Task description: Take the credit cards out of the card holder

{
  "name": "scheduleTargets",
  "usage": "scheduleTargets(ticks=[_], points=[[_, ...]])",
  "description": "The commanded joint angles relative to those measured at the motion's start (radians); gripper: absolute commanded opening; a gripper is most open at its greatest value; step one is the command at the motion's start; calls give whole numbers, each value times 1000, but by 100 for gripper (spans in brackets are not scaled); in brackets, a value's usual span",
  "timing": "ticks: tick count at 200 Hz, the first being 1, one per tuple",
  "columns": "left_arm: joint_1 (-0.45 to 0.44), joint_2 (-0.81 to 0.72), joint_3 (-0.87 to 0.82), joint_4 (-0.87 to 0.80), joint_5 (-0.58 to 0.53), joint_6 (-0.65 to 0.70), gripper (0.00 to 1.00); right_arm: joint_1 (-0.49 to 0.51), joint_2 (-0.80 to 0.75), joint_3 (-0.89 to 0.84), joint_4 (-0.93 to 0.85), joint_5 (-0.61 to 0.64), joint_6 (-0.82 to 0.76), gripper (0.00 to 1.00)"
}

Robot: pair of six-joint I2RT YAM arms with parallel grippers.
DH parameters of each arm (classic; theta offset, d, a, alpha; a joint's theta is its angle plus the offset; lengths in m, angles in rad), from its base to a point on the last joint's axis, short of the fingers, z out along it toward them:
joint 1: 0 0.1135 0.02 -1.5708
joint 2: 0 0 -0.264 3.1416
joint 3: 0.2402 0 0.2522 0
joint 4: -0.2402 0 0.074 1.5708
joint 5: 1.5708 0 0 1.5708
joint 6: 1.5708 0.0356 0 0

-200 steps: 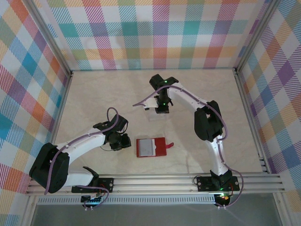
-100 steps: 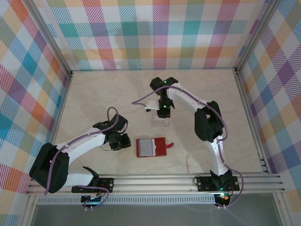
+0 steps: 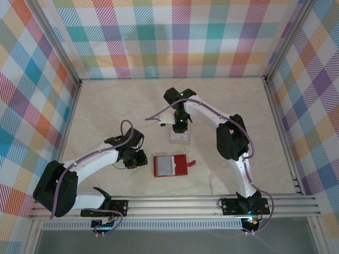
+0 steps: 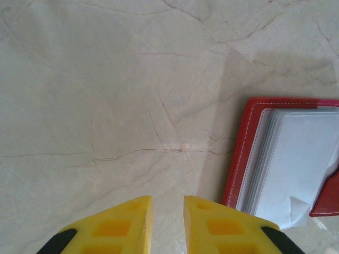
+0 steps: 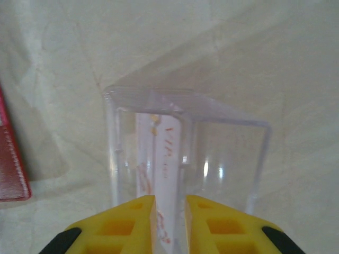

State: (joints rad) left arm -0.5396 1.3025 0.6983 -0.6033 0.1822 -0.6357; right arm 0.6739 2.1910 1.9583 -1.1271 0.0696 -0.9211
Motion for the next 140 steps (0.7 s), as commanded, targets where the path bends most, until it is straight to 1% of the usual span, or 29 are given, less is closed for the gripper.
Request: scheduleTargets(ticks=[1, 54, 91, 112, 140], points=[[10, 3, 13, -23, 2, -2, 23, -2, -32, -10, 47, 15, -13, 23], [10, 9, 17, -21, 5, 0, 23, 1, -61, -145, 133, -11, 16, 23], [10, 14, 20, -17, 10, 0, 23, 0, -98, -179, 175, 10, 25, 24], [10, 14, 18, -8, 14, -5, 23, 0, -142, -191, 204, 5, 31, 25], [10, 20, 22, 16, 31, -11, 23, 0, -186, -214, 225, 2, 45, 30]])
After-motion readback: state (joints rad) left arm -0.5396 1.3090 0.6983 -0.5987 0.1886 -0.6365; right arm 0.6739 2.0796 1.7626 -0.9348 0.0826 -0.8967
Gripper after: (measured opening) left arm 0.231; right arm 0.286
